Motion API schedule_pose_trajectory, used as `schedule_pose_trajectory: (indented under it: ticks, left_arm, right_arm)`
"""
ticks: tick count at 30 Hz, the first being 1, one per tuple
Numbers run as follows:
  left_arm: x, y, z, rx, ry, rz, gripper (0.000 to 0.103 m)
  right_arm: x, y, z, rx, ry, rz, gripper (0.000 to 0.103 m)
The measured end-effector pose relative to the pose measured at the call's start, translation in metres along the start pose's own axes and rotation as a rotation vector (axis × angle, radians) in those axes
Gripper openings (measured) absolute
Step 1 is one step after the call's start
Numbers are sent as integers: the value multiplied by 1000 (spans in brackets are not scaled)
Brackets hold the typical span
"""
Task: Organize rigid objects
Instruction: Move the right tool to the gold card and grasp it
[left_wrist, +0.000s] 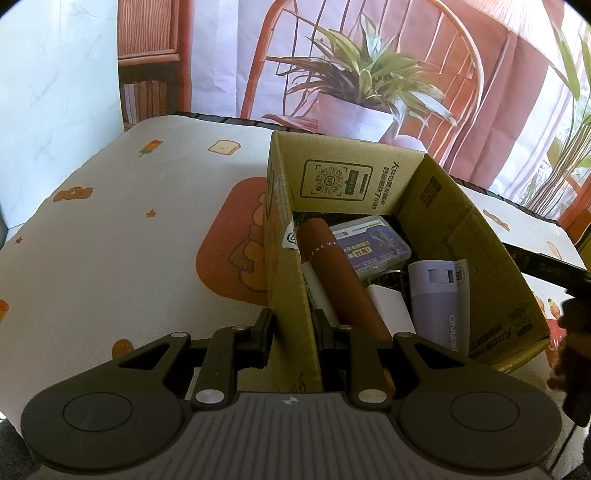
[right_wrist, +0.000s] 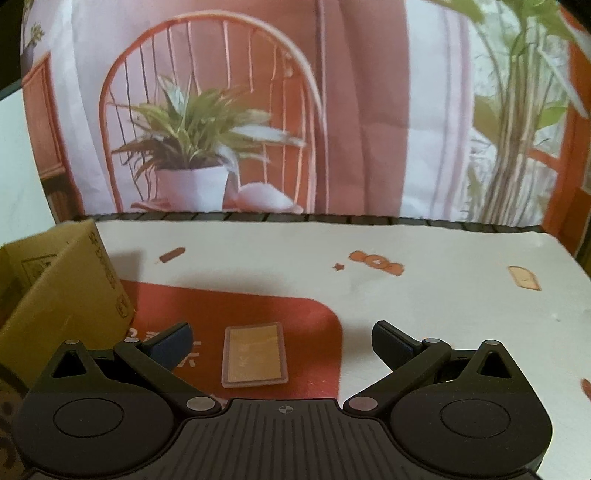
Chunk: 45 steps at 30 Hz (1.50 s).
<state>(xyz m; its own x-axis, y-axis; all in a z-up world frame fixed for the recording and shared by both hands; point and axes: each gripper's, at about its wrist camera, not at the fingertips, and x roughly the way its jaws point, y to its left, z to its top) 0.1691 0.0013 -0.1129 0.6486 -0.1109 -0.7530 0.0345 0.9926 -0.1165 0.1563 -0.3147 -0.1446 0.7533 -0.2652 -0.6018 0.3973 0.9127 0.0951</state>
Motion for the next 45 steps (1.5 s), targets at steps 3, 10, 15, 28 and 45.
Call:
schedule_pose_trajectory:
  ticks: [3, 10, 15, 28, 45]
  left_arm:
    - [0, 0, 0, 1, 1, 1, 23]
    - [1, -1, 0, 2, 4, 5, 23]
    - [1, -1, 0, 2, 4, 4, 23]
    - [2, -1, 0, 1, 6, 5, 22]
    - [2, -1, 0, 1, 7, 6, 22]
  right_arm:
    - [16, 7, 0, -14, 26, 6, 103]
    - [40, 18, 6, -50, 65, 27, 102]
    - [52, 21, 5, -68, 103, 23, 102]
    - [60, 27, 3, -107, 158, 4, 103]
    - [59, 26, 1, -109, 149, 10, 103]
